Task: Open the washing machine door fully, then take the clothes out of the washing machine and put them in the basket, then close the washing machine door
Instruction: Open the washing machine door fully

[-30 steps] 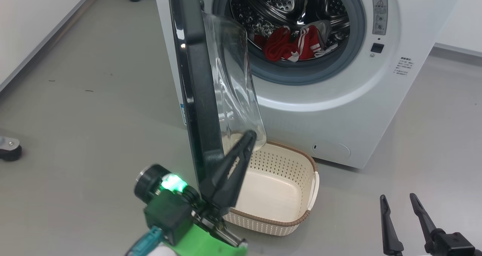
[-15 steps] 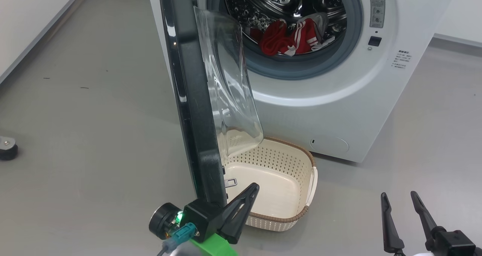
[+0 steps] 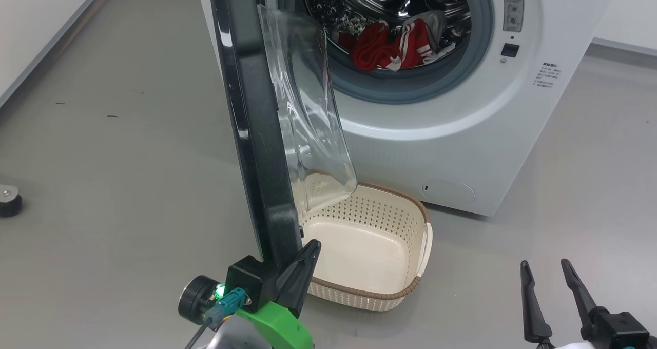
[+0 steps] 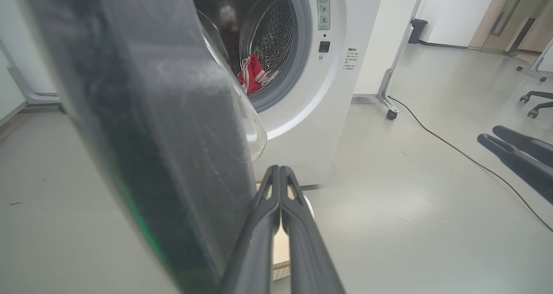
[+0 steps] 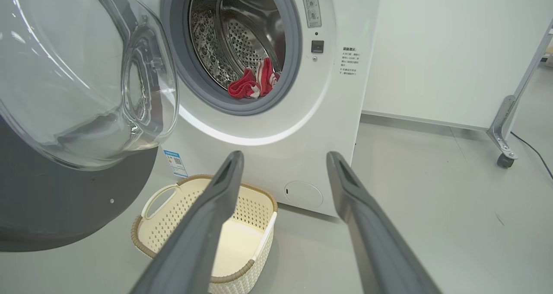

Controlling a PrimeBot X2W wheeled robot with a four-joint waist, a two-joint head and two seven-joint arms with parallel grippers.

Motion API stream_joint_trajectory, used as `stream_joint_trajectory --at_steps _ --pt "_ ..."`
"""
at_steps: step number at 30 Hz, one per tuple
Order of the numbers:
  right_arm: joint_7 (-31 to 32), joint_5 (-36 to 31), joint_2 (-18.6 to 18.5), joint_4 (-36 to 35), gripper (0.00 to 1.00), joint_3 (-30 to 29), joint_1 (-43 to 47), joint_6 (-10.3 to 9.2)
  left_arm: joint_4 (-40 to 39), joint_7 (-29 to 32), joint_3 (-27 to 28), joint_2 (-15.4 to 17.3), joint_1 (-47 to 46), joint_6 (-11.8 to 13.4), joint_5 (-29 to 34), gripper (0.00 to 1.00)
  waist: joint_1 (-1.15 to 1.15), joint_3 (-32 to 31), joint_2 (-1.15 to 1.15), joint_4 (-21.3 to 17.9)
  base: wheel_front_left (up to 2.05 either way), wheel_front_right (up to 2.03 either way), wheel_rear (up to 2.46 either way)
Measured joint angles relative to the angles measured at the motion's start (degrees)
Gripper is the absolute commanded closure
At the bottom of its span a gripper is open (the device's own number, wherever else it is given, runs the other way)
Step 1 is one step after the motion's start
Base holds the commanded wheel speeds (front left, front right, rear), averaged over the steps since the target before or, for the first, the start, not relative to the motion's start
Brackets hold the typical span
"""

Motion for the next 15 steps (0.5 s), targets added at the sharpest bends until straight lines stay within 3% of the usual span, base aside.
stream_joint_trajectory --at_steps 15 --pt "0.0 -0.01 0.31 0.01 0.0 -1.57 -0.22 0.03 1.16 -0.01 0.9 0.18 0.04 1.51 0.16 1.0 0.0 0.13 0.0 2.35 0.0 0.0 0.0"
